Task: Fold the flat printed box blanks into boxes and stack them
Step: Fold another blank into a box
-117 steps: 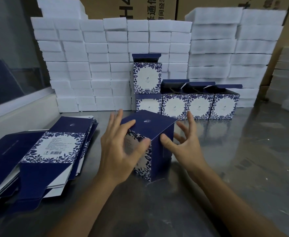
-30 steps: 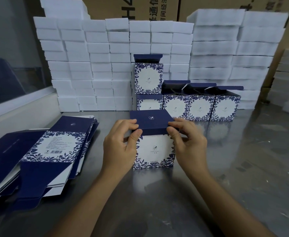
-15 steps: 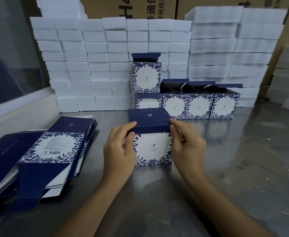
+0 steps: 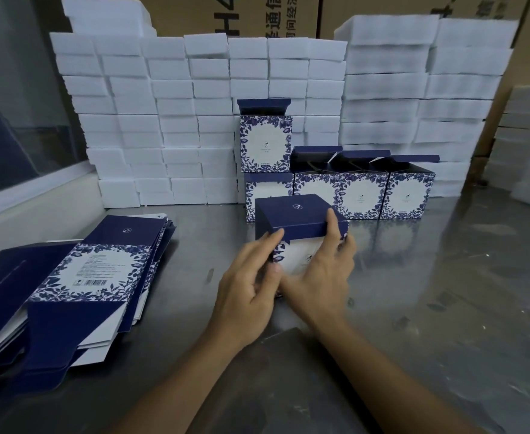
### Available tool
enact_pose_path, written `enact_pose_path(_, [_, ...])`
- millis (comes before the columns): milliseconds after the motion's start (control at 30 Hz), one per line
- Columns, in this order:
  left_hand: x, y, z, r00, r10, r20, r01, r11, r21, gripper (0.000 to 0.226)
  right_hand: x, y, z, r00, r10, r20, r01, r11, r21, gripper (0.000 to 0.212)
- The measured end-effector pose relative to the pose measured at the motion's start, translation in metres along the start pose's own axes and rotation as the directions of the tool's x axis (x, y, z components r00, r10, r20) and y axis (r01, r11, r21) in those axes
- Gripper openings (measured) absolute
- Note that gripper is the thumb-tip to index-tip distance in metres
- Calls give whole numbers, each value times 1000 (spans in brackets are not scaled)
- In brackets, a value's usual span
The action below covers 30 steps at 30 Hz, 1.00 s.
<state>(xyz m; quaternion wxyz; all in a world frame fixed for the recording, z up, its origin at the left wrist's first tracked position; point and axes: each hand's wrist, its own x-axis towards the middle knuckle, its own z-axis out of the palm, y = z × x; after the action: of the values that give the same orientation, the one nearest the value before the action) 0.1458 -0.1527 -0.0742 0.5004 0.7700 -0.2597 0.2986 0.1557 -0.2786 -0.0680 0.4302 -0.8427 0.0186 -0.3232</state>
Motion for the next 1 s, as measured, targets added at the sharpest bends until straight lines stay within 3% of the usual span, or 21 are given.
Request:
enact_pose_path(67, [0, -9, -1, 984, -144, 105, 141, 989, 38, 53, 7, 6, -6, 998, 8, -55, -6, 999, 42, 119])
enact_pose_path(100, [2, -17, -4, 963, -230, 142, 212, 968, 131, 48, 12, 9, -10, 995, 13, -101, -5, 997, 80, 119])
enact_pose_path(167, [8, -35, -12, 921, -347, 179, 227, 848, 479, 32, 21, 12, -17, 981, 7, -196, 26, 986, 165, 119])
enact_pose_path(233, [15, -46, -15, 899, -407, 160, 222, 739, 636, 22, 31, 11, -22, 965, -27, -262, 82, 976, 202, 118])
enact_pose_path(500, [39, -68, -6, 856, -482, 187, 211, 656, 725, 31, 116, -11, -42, 916, -109, -386, 176, 974, 142, 117])
enact_pose_path(633, [54, -83, -4, 845, -500, 190, 212, 640, 739, 36, 175, -28, -43, 908, -72, -413, 126, 986, 105, 117])
enact_pose_path(833, [73, -104, 3, 836, -524, 160, 229, 600, 767, 38, 236, -29, -22, 938, 1, -348, -17, 999, -43, 116])
enact_pose_path(1000, [83, -113, 6, 837, -524, 154, 226, 589, 776, 43, 255, -27, 0, 971, -66, -229, 18, 978, -208, 116])
